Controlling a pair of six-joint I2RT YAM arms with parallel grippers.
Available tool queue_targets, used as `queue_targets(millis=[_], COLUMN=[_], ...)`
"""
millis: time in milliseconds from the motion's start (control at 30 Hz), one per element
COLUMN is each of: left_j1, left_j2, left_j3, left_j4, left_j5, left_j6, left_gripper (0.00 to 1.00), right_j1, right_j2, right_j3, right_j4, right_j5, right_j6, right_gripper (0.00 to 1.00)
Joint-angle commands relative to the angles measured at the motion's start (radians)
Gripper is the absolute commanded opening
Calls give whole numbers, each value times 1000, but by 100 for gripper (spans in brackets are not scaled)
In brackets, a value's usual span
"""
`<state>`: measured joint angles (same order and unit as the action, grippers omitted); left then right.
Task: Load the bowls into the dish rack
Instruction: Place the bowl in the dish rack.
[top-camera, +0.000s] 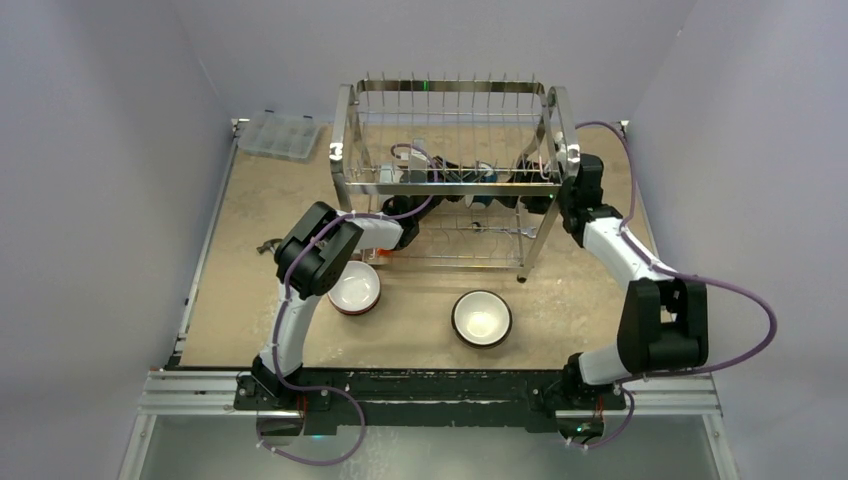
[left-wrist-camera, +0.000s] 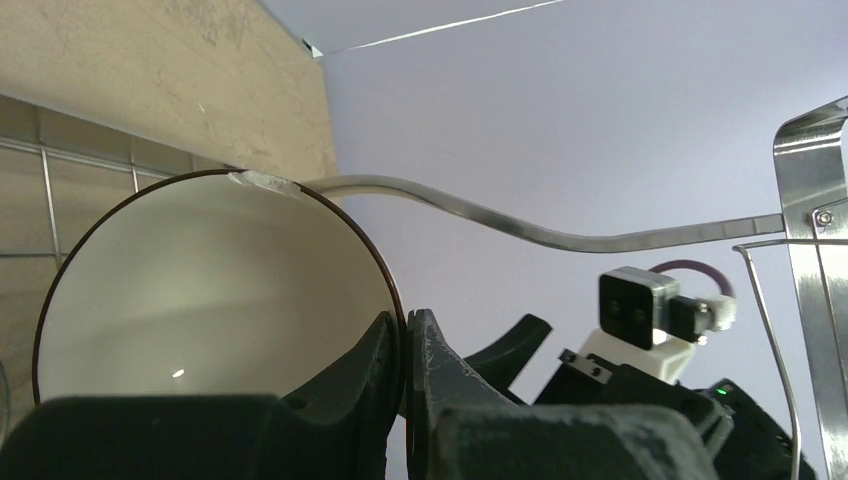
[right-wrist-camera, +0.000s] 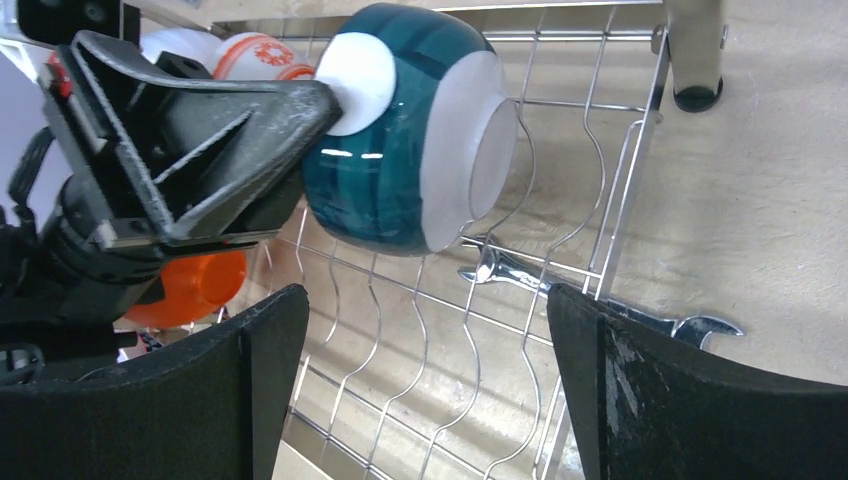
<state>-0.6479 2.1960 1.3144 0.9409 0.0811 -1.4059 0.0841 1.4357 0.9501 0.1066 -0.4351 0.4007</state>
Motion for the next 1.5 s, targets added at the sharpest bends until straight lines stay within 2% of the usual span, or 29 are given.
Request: queue_targets(millis=[0,300,767,867,967,1033,1133,1367,1467], left_j1=[19,20,19,19,19,21,24,32,37], left_j2=[16,18,12,5,-6,-12,-25,-63,-76], left_j3=[-4,3,13,11,2,4,3,-4,-6], left_j4=[82,101,88,88,86,82,57,-3,-17], left_j5=[20,39,60,68,70,80,93,111,122], left_j6=[-104,-124,-117,-109,-98,-84,-44,39,66], left_gripper=[0,0,0,0,0,0,0,0,0], right_j1=[0,47,151,165,169,170,172,173,174], right_j2=[48,139,215,224,226,224,216,180,159], right_j3=[45,50,128,134,133,133,131,125,119], right_j4=[70,181,192,192,198,196,186,164,154], right_j5=[-72,-129,43,64,70,77,91,157,200], right_j6=[-13,-33,-103,-103,-102,-105,-116,-137,-144], right_gripper=[90,94,91,88,78,66,40,0,0])
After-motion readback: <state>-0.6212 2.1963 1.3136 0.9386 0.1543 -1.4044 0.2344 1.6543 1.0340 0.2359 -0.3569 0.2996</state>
